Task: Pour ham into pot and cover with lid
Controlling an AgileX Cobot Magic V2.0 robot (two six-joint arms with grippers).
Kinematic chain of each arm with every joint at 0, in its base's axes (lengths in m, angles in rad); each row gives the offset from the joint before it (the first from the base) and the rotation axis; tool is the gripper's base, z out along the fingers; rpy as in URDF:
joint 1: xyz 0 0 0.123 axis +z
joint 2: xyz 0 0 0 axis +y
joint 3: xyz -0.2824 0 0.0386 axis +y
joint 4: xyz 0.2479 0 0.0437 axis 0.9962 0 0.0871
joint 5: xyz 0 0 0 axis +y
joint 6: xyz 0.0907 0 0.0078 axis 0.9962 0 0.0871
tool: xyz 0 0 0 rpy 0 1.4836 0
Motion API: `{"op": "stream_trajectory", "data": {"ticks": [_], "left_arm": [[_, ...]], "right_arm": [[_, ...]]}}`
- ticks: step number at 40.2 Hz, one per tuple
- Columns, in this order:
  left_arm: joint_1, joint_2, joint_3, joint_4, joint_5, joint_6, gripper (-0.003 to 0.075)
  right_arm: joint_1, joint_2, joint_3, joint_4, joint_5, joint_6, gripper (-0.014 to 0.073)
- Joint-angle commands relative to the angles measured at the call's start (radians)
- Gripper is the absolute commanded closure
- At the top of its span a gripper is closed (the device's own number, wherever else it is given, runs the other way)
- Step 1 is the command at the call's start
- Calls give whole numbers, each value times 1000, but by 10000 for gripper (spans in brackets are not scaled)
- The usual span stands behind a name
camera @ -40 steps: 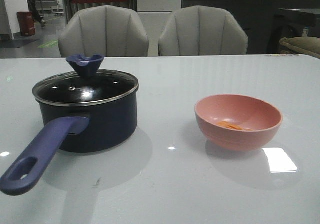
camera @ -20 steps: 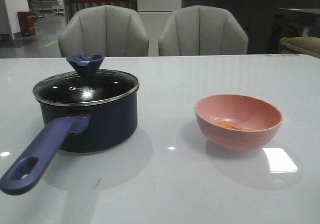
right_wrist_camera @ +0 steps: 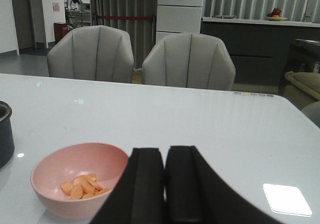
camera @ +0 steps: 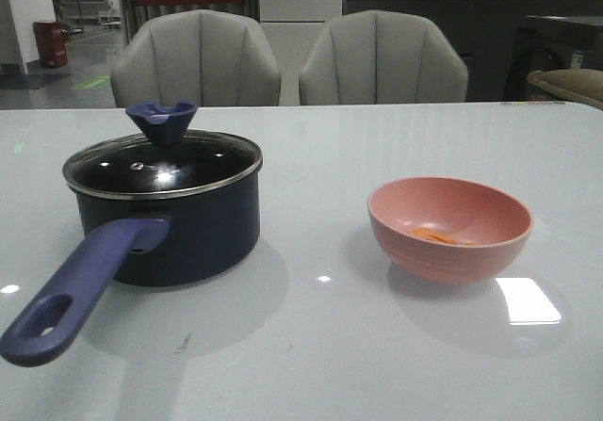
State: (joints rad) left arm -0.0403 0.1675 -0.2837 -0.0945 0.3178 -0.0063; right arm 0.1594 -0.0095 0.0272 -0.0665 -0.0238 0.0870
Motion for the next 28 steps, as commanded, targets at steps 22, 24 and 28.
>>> {"op": "stream_trajectory", "data": {"ticks": [22,24,28], "left_arm": [[2,49,-76,-68,-17,-9,134],[2,77,-105,-60,18,-9,134],[2,146,-185,-60,74,-9,134]], "right_arm": [[-7,-21,-6,-12,-84,-5,432],[-7,-21,-6,-12,-84,-5,432],[-7,-21,-6,-12,-84,-5,432]]}}
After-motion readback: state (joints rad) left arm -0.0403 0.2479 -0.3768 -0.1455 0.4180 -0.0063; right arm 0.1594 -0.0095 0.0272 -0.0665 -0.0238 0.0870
